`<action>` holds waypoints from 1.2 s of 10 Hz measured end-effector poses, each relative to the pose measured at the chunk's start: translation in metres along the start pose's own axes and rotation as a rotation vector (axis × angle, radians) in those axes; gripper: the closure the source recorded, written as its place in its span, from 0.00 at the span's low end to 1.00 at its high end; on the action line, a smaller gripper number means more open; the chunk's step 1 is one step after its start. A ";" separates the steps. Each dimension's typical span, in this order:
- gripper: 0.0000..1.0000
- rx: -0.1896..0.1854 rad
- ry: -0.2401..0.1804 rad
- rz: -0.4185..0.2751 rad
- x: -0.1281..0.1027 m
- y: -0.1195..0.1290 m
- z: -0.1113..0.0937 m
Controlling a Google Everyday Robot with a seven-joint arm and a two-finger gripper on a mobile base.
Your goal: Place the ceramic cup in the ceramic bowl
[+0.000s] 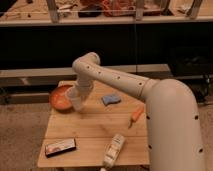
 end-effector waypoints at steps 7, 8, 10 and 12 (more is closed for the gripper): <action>1.00 -0.005 -0.002 -0.036 0.002 -0.035 0.003; 1.00 -0.004 -0.002 -0.035 0.003 -0.037 0.004; 1.00 -0.005 -0.001 -0.037 0.005 -0.043 0.006; 1.00 -0.004 -0.001 -0.037 0.005 -0.045 0.007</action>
